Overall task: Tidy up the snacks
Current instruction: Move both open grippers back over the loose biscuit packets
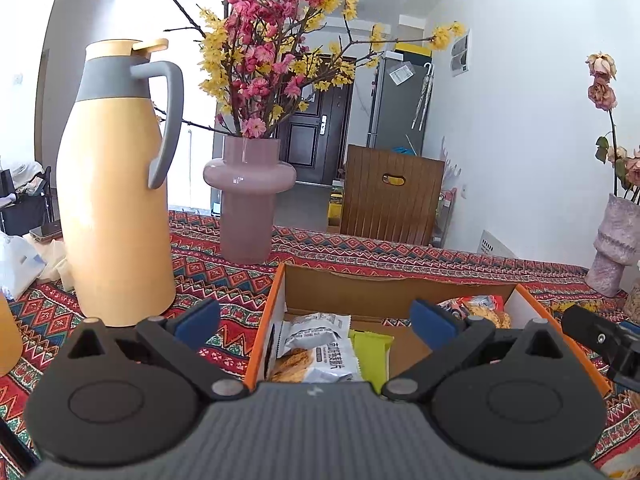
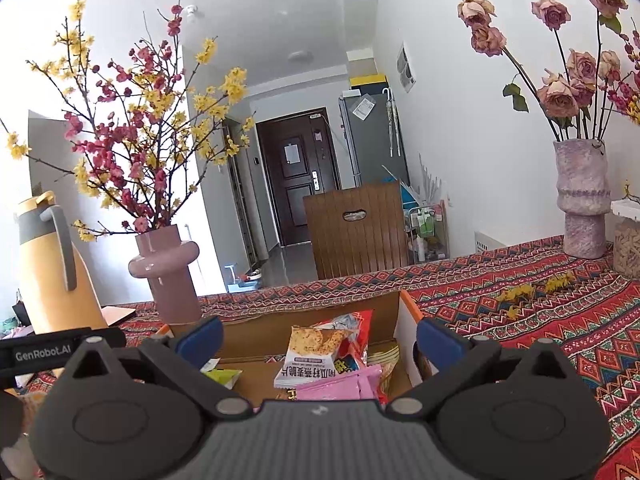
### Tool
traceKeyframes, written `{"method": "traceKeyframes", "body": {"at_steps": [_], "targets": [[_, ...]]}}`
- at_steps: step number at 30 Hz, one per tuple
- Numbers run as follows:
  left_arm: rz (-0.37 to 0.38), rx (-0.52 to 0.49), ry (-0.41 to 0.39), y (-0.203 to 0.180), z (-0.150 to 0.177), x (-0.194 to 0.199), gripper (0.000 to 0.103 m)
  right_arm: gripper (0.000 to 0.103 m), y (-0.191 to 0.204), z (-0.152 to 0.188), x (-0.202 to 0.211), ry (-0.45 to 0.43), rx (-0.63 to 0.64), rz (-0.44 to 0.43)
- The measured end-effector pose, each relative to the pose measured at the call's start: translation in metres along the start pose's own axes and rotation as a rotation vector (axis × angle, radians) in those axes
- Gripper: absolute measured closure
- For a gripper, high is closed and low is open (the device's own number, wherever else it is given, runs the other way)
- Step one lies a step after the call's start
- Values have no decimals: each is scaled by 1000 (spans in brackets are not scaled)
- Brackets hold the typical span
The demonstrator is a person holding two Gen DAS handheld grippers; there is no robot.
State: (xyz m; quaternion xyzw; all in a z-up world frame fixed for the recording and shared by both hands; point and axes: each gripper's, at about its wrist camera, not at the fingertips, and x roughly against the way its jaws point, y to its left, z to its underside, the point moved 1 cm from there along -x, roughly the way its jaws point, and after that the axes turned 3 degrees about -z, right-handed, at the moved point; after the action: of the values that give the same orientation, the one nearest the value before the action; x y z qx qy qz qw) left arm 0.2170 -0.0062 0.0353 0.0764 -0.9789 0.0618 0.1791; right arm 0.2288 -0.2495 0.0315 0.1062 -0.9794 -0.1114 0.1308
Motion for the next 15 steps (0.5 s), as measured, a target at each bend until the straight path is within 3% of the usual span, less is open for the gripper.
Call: {"method": "traceKeyframes", "body": {"at_steps": [15], "targets": [[10,-27,14,18,8,47,0,0,16,4,45,21,44,-27]]}}
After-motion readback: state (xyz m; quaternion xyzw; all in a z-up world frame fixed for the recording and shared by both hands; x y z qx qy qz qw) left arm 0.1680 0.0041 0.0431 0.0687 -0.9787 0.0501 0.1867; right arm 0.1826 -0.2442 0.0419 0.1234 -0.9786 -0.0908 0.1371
